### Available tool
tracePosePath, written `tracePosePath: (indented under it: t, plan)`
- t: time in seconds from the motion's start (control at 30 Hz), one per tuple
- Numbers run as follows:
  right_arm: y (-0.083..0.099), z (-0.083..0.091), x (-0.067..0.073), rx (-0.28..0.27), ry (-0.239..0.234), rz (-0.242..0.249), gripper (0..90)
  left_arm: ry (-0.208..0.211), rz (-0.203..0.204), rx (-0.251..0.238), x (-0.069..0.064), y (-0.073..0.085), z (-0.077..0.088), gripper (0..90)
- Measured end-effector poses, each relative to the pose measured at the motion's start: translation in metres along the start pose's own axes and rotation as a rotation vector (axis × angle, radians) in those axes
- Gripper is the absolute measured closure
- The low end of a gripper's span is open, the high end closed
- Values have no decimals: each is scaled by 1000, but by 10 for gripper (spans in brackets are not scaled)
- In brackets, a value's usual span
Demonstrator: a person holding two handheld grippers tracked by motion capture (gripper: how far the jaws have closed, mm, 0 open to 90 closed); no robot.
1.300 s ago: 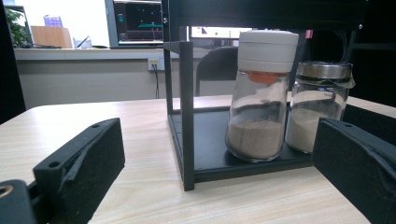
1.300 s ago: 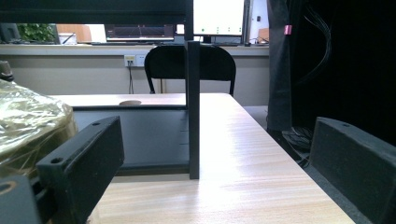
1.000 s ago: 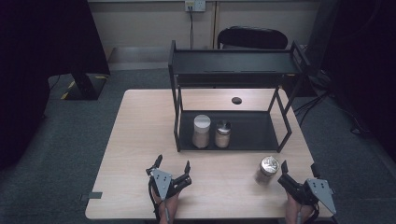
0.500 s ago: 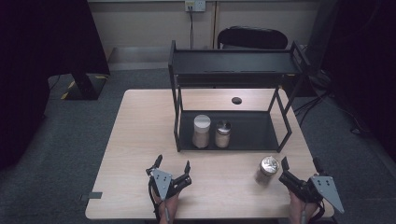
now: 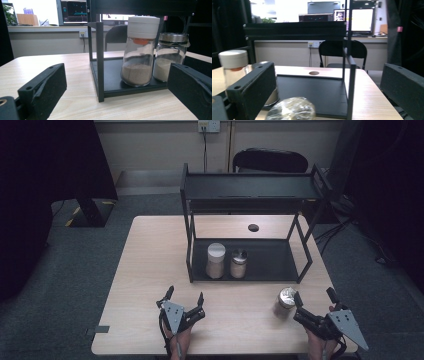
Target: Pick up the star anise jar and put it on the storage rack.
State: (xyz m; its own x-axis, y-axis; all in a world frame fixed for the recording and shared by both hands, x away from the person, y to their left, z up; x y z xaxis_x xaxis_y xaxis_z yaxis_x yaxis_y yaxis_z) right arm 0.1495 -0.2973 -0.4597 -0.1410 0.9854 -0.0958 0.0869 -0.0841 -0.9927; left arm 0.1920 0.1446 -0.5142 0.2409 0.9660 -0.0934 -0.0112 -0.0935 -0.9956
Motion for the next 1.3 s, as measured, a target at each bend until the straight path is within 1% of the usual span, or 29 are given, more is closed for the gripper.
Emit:
tracePosePath:
  t: [0.03, 0.13, 0.27, 0.33, 0.5, 0.63, 0.73, 0.97, 1.1, 1.17, 1.23, 1.3]
  plan:
    - [-1, 0, 2, 1, 0, 8, 0, 0, 0, 1, 0, 0, 0, 22]
    - [-4, 0, 3, 3, -13, -6, 0, -1, -1, 4, 0, -1, 0, 22]
    - [-5, 0, 5, -5, -26, 1, 0, -3, 0, 3, 0, 0, 0, 22]
    - [-4, -1, 6, 4, -36, -4, 6, -4, 0, 3, 0, 0, 0, 22]
    - [-1, -4, 12, 24, -53, 17, 18, -4, 0, 2, 0, 0, 0, 22]
    - [1, -6, 14, 29, -65, 26, 46, -3, 0, 1, 0, 0, 0, 22]
    - [3, -6, 13, 34, -81, 28, 98, -3, 1, 0, 0, 0, 0, 22]
    - [10, -8, 16, 59, -88, 34, 130, -3, 0, 0, 0, 0, 0, 22]
    - [14, -9, 18, 73, -76, 50, 146, -3, 1, -1, 0, 0, 0, 22]
    - [16, -10, 17, 79, -80, 43, 160, -3, 0, 0, 0, 0, 0, 22]
    - [18, -10, 17, 85, -81, 47, 174, -6, 0, 1, -1, 0, 0, 22]
    - [20, -11, 16, 93, -94, 44, 188, -5, 0, 0, -1, 0, 0, 22]
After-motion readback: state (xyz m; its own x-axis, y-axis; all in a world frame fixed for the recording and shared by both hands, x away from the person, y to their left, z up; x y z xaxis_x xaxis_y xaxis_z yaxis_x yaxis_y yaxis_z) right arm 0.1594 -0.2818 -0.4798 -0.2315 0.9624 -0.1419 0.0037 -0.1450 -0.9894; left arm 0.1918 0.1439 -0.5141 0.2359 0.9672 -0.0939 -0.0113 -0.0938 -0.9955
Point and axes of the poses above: each handheld gripper's, and its own axes: z roughly backward along the jaws, y roughly out of its underside, x roughly to its left, the point moved 2 cm from there along -z, roughly forward along the jaws, and after that the axes turned 5 degrees about z, right-handed, at the moved point
